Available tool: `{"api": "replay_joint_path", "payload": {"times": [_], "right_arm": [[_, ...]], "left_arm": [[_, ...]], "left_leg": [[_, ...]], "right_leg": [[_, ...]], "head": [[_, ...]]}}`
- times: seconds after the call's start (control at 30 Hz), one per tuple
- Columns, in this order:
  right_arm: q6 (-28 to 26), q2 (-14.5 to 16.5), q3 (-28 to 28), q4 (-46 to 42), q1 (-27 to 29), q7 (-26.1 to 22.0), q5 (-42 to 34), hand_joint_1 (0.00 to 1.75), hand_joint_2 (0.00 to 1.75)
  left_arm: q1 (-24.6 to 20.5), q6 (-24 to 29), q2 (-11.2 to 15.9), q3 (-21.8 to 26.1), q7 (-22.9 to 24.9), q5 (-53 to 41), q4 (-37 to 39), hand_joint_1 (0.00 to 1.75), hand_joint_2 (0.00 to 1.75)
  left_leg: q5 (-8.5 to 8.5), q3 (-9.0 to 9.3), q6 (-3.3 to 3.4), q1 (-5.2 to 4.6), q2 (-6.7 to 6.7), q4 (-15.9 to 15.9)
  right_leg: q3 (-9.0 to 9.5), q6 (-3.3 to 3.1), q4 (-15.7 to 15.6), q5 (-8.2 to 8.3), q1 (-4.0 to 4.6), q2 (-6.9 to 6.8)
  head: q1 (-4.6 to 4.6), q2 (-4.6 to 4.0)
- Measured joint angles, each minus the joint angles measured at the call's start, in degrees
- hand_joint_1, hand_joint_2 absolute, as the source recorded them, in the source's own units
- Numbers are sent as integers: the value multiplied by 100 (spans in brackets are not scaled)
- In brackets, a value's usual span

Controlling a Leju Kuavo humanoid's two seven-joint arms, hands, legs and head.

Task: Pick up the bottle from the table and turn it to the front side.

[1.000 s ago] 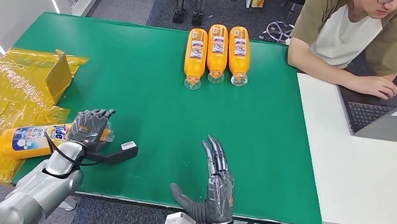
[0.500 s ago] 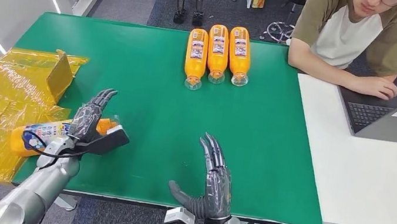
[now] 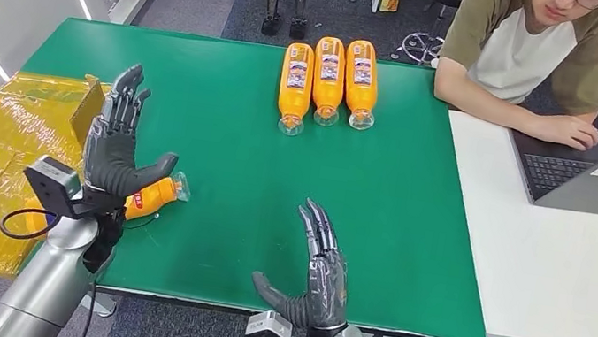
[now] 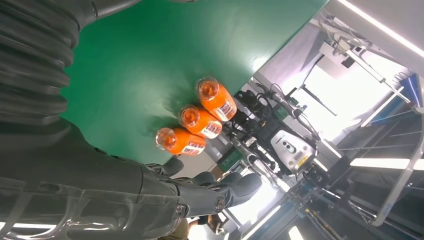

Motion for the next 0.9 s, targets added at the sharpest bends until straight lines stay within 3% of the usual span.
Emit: {"api": "replay_joint_path", "payload": {"times": [0.2, 0.43, 0.67, 0.9], "right_arm": [[19, 39, -7, -112, 29, 117, 146, 0, 175], [-22, 85, -61, -332, 197, 159, 115, 0, 175], [38, 195, -148, -356, 253, -340, -1091, 0, 175], [-85, 313, -212, -330, 193, -1003, -2181, 0, 175]], "left_arm": [[135, 119, -221, -70, 0, 104, -1197, 0, 175], [262, 956, -975, -30, 1, 269, -1706, 0, 175], [710, 1454, -1692, 83, 1, 369, -2143, 0, 175], [1064, 2237, -1973, 95, 1, 174, -2290, 0, 175]], "left_leg": [[1, 1, 1, -1, -4, 2], [0, 0, 2, -1, -6, 2], [-4, -1, 5, -1, -5, 2], [-4, 0, 5, 1, -4, 1]], "right_leg": [[2, 0, -3, 1, 0, -5], [5, 1, -4, 1, -1, -9], [4, 2, -5, 0, -1, -8], [4, 2, -4, 0, 0, -8]], "head": [[-1, -1], [-1, 0], [-1, 0], [-1, 0]]}}
